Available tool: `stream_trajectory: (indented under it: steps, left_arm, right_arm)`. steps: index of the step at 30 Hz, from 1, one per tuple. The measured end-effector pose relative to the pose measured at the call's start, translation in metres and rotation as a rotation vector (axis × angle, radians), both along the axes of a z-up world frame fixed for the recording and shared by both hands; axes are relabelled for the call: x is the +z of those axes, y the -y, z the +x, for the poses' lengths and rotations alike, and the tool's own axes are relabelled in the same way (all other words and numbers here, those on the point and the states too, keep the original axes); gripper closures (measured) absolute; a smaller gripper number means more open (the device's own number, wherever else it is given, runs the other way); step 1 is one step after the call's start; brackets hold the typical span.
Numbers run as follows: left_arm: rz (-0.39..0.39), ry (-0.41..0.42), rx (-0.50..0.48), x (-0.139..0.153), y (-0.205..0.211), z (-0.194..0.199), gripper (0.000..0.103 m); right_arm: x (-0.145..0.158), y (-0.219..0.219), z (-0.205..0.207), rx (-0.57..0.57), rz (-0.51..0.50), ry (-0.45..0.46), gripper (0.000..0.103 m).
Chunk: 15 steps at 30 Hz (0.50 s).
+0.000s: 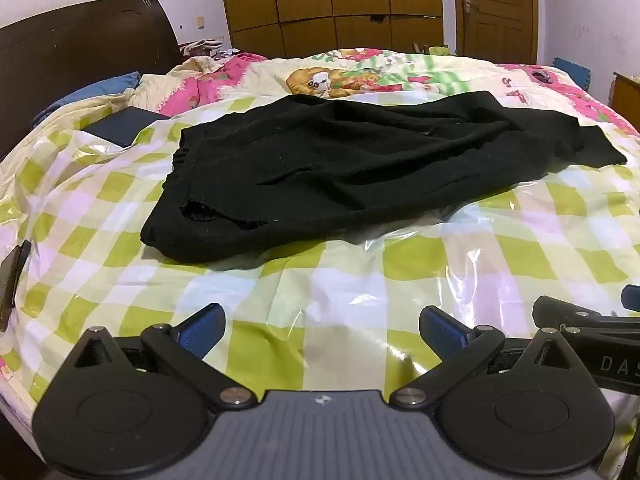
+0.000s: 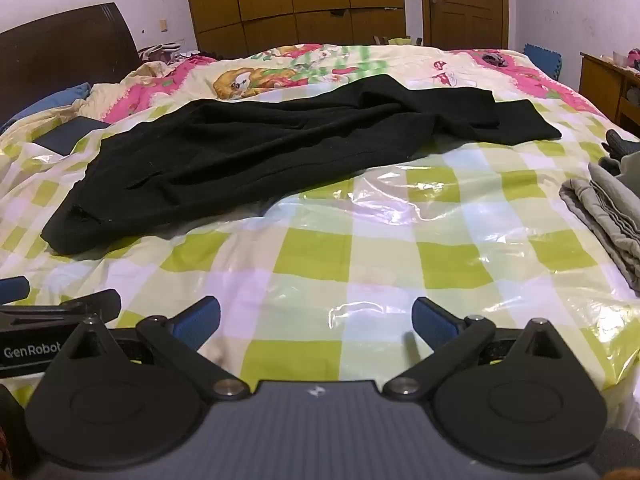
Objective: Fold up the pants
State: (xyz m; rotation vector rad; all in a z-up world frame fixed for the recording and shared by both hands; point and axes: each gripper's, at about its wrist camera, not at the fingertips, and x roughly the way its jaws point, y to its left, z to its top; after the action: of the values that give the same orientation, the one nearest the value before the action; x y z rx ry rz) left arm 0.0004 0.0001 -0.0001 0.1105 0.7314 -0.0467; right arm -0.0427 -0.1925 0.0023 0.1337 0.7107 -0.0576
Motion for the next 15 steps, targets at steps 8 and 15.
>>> stream_trajectory:
  steps: [8, 15]
  left_arm:
    - [0.005, -0.015, 0.006, -0.0023, 0.0003, 0.0021, 0.0]
    - [0.004, -0.019, 0.008, -0.0045, -0.0005, 0.0013, 0.0]
  right_arm:
    - [-0.0007, -0.0012, 0.0004, 0.004, -0.002, -0.014, 0.001]
    - [-0.0016, -0.0007, 0.0, 0.006, 0.0, -0.022, 0.001]
